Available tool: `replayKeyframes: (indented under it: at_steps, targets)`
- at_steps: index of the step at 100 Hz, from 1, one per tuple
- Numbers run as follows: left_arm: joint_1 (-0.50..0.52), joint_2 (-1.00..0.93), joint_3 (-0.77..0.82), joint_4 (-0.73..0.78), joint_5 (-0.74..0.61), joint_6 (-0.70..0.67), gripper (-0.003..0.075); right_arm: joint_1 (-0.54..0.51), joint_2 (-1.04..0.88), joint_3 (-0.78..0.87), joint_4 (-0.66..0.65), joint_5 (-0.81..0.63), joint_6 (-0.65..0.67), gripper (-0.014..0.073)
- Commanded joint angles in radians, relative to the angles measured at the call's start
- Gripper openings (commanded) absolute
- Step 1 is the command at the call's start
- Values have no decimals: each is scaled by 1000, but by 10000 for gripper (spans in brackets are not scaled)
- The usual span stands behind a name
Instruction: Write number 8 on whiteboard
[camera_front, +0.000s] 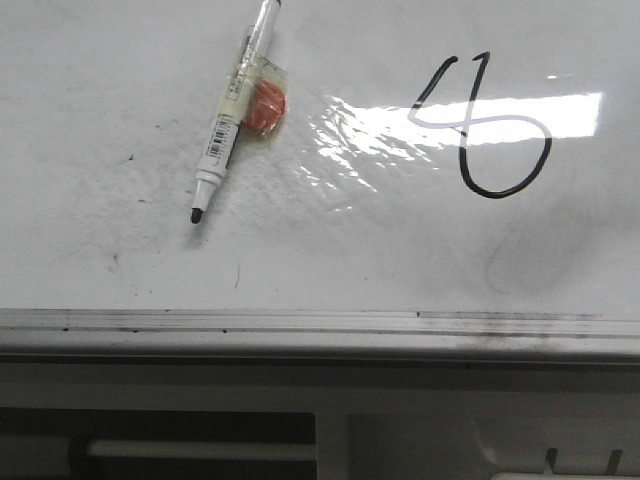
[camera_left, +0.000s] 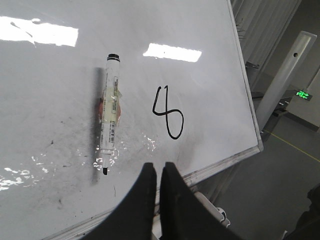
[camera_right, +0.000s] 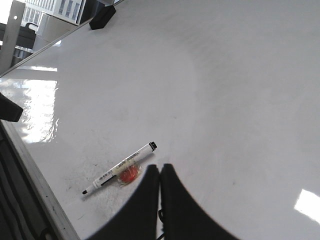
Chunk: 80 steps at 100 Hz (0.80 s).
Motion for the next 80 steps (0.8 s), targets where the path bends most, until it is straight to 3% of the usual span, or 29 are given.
replayKeyframes:
  at_steps: [1, 38, 45, 50, 55, 72, 80]
  targets:
    - [-9, 7, -20, -7, 35, 3, -20, -7, 11, -21, 18, -75, 4, -43]
    - [-7, 7, -19, -9, 32, 3, -20, -7, 11, -21, 18, -75, 4, -43]
    - [15, 7, -17, 34, -24, 1, -20, -7, 11, -21, 18, -75, 4, -43]
    - [45, 7, -9, 174, -27, -21, -20, -7, 11, -21, 18, -75, 4, -43]
    - [87, 5, -2, 418, -11, -131, -20, -7, 11, -21, 18, -75, 4, -43]
    - [282, -45, 25, 1256, 39, -907, -20, -7, 11, -21, 18, -75, 4, -43]
    - [363, -96, 45, 1510, 83, -1126, -20, -7, 11, -21, 18, -75, 4, -43]
